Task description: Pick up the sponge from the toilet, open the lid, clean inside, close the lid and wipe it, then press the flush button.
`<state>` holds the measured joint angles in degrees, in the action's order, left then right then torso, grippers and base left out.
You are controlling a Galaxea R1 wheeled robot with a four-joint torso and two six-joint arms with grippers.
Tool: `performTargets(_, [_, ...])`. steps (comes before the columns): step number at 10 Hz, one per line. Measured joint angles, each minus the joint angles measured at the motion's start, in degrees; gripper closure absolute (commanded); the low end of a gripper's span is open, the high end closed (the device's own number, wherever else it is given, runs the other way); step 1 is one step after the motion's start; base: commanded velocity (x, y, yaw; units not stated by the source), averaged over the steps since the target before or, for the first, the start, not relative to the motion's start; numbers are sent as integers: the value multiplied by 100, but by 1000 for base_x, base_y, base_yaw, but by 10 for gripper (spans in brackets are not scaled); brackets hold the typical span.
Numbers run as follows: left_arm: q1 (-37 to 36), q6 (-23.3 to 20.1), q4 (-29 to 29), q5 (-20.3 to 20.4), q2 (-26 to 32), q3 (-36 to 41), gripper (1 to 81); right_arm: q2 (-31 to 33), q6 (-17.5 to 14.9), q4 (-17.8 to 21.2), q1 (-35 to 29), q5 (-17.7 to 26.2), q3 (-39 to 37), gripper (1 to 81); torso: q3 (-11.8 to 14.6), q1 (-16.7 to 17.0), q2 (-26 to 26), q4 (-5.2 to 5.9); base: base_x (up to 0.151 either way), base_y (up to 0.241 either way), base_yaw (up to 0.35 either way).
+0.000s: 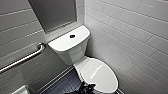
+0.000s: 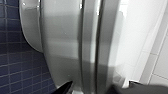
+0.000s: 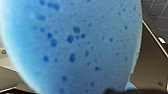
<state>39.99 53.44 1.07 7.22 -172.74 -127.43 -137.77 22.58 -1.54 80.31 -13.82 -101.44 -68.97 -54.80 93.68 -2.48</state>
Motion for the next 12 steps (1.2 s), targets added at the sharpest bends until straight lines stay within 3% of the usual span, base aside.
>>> performTargets(6, [-135,-9,0,133,538,979,10,-2,-1,0,-11,2,17,811,0,0,0,0,0,0,0])
performTargets(12, [-145,69,2,121,363,646,10,2,-1,0,-2,-4,85,811,0,0,0,0,0,0,0])
